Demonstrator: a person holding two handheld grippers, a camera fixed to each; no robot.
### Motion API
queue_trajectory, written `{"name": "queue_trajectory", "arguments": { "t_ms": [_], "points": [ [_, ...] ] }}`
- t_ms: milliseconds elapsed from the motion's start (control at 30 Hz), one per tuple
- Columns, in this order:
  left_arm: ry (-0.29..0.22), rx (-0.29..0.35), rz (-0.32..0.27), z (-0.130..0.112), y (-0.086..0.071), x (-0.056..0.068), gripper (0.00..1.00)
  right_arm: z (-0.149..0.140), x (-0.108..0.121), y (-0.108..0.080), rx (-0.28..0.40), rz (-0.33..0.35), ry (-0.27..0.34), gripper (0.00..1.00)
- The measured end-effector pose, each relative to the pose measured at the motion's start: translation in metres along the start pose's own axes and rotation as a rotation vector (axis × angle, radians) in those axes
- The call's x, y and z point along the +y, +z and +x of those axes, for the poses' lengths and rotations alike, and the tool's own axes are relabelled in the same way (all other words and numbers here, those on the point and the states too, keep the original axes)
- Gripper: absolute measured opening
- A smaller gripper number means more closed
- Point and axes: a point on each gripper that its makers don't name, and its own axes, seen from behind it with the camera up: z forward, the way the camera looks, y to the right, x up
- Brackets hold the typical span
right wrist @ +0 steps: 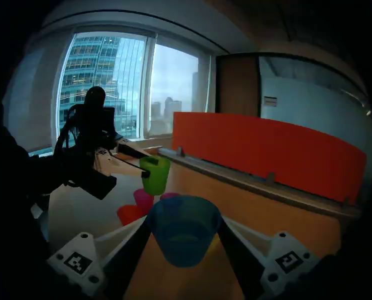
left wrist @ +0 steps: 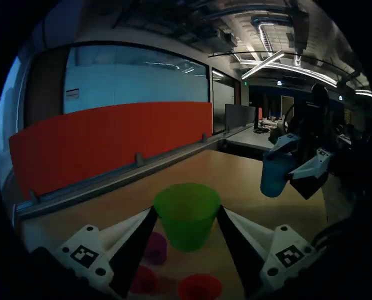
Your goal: Pour water
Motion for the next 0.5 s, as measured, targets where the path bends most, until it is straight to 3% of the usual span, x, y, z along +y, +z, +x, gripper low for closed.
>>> {"name": "queue_trajectory", "arguments": {
  "t_ms": [500],
  "points": [
    [0.017, 0.049, 0.004, 0.008, -0.02, 0.009, 0.87, 0.017, -0.002, 0.011, 0.022, 0.017, -0.007, 0.92]
  ]
}}
